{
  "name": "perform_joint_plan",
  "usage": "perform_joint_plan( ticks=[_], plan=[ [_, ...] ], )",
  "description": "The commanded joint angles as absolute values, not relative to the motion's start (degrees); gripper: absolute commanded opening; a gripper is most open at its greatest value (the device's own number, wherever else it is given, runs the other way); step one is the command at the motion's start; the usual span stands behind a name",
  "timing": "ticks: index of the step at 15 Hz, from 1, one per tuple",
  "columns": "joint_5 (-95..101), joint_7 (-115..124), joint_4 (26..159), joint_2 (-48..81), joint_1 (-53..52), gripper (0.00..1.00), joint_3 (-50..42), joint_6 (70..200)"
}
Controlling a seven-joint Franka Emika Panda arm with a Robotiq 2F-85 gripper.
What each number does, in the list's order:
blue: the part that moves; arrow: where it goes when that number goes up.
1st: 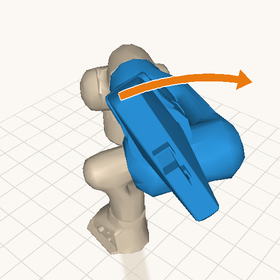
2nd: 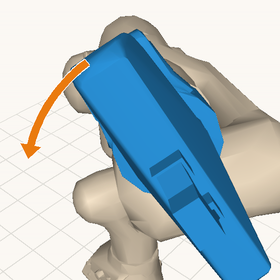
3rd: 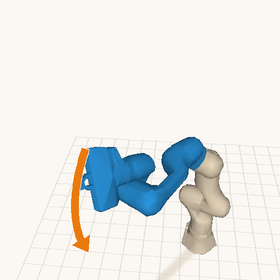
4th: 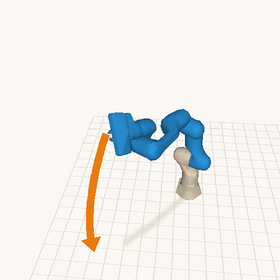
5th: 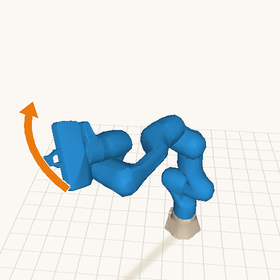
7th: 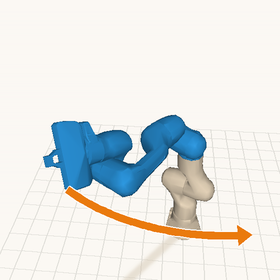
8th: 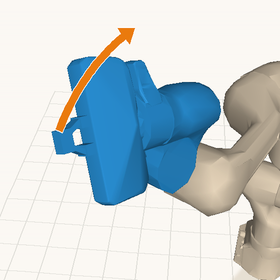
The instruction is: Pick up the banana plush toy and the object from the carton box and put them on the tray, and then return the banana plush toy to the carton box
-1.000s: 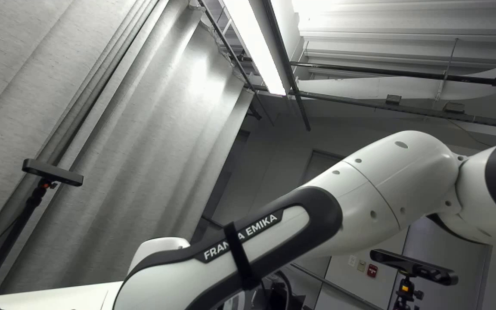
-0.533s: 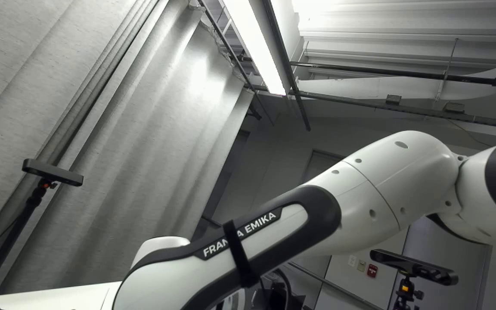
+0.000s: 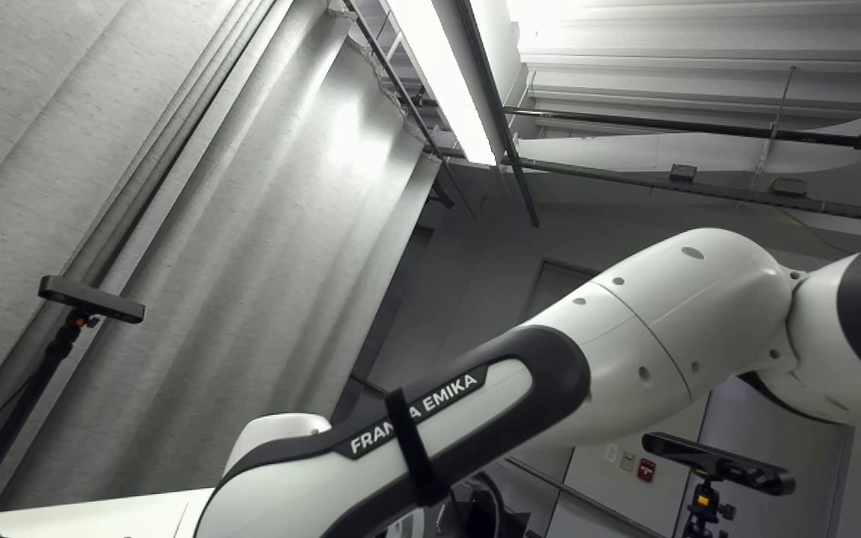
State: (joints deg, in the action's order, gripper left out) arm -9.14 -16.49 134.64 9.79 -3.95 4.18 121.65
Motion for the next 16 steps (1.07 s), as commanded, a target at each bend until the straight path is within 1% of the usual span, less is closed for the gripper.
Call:
perform_joint_plan(
  ticks=[1,4,8,13,16],
  plan=[
    [-2.81,-15.18,131.31,11.96,-2.1,1.0,2.1,127.65],
    [3.18,-13.06,130.48,10.0,-1.47,1.0,0.21,131.96],
    [6.49,-13.61,125.35,11.96,0.35,1.0,-1.63,135.28],
    [6.63,-16.82,120.03,15.86,0.47,1.0,-0.48,138.18],
    [4.78,-19.17,116.61,19.4,0.86,1.0,1.1,137.44]
  ],
)
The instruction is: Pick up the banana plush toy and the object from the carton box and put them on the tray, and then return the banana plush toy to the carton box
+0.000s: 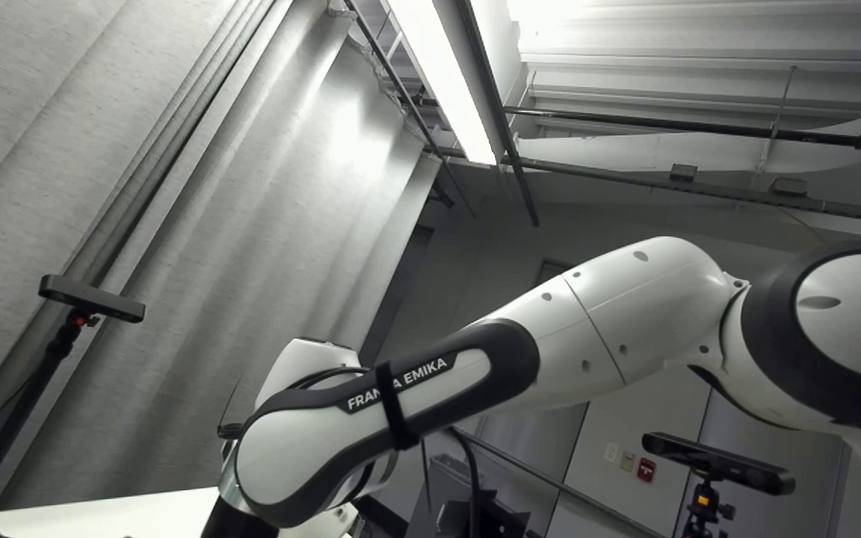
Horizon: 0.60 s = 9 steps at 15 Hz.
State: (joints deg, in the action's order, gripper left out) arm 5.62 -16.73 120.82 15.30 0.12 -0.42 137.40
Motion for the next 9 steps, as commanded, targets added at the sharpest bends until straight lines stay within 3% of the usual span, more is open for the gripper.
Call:
perform_joint_plan(
  ticks=[1,9],
  plan=[
    [4.28,-19.7,115.63,20.49,1.02,1.0,1.6,137.17],
    [1.72,-18.01,109.02,28.67,1.26,1.0,3.73,135.59]
  ],
)
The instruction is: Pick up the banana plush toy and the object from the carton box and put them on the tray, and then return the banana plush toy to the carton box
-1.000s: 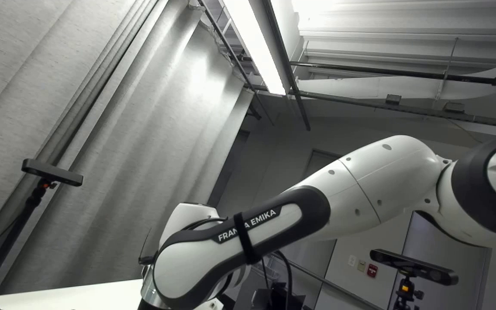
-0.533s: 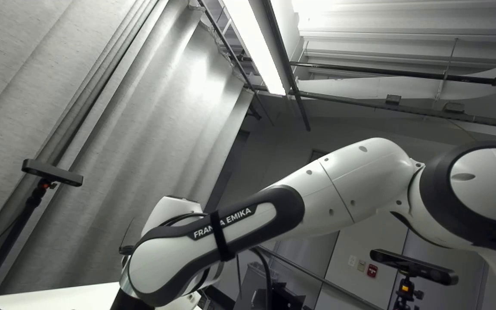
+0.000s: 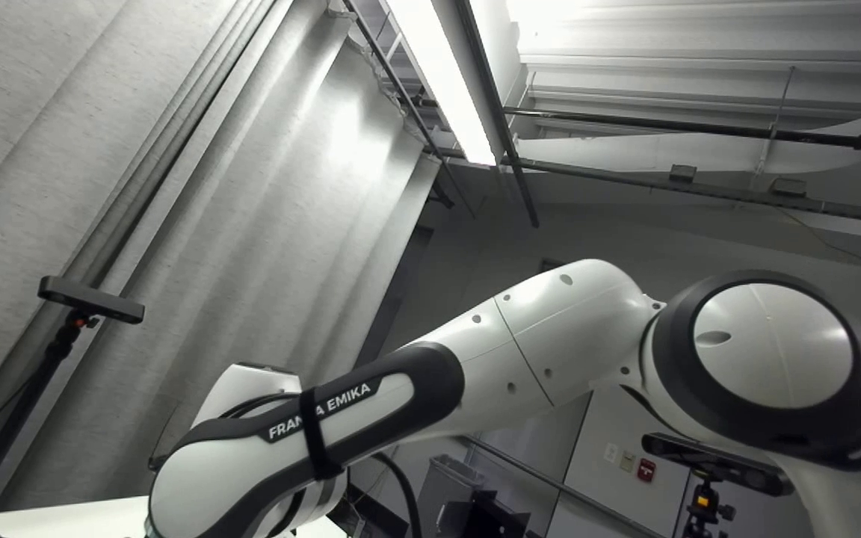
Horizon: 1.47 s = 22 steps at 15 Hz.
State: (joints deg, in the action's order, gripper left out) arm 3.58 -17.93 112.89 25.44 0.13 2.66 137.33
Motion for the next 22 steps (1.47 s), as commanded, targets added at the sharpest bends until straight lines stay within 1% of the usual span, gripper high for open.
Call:
perform_joint_plan(
  ticks=[1,10,16,17,18,19,20,21,22],
  plan=[
    [1.18,-17.95,108.65,29.33,1.41,1.0,3.79,135.25],
    [0.24,-15.87,108.43,32.27,2.63,1.0,3.05,134.64],
    [-0.99,-16.69,103.68,36.76,3.73,1.0,3.52,130.66],
    [-1.05,-16.65,102.86,37.38,3.77,0.96,3.52,129.81],
    [-1.03,-16.51,102.06,37.93,3.73,0.77,3.46,129.13],
    [-1.02,-16.36,101.37,38.44,3.69,0.72,3.4,128.59],
    [-0.99,-16.24,100.74,38.85,3.65,0.69,3.34,128.08],
    [-0.94,-16.12,100.22,39.18,3.62,0.62,3.27,127.69],
    [-0.91,-16.03,99.82,39.44,3.61,0.53,3.24,127.48]
  ],
)
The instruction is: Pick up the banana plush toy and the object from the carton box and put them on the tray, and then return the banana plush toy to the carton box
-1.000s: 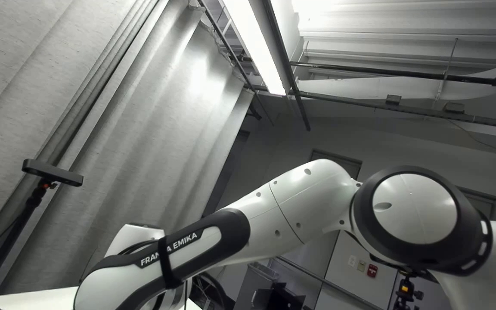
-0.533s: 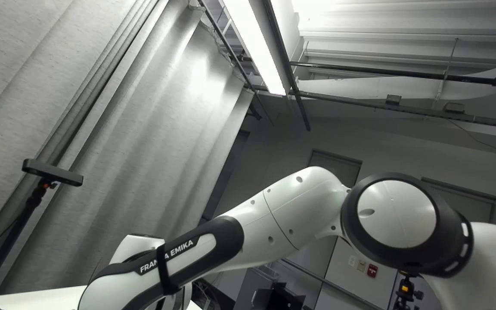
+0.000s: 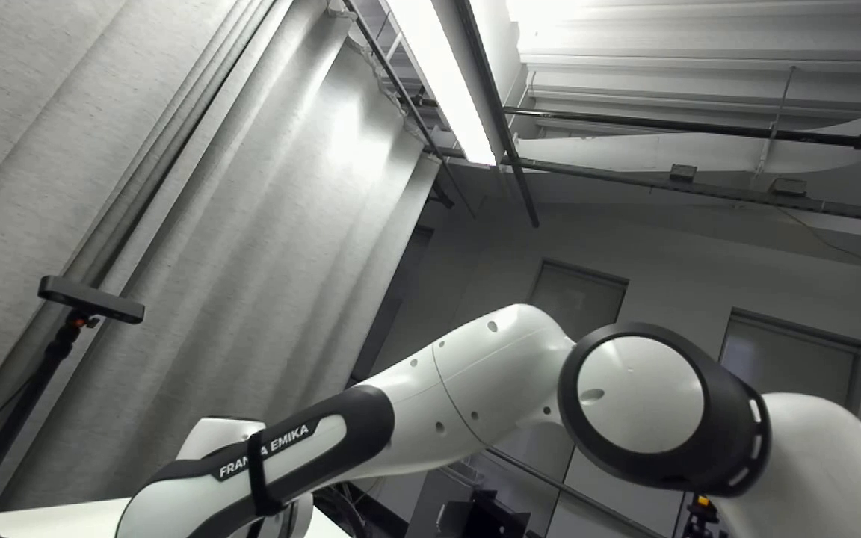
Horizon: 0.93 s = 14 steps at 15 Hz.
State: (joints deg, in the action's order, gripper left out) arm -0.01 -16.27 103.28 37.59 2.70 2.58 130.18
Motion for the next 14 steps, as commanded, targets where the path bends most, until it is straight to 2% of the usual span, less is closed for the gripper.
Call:
perform_joint_plan(
  ticks=[1,7,14],
  plan=[
    [-0.9,-16.0,99.53,39.57,3.62,0.45,3.23,127.26],
    [-0.1,-15.1,102.03,37.23,2.89,0.03,2.88,128.34],
    [4.67,-10.88,113.88,27.64,0.14,0.04,1.28,135.14]
  ],
)
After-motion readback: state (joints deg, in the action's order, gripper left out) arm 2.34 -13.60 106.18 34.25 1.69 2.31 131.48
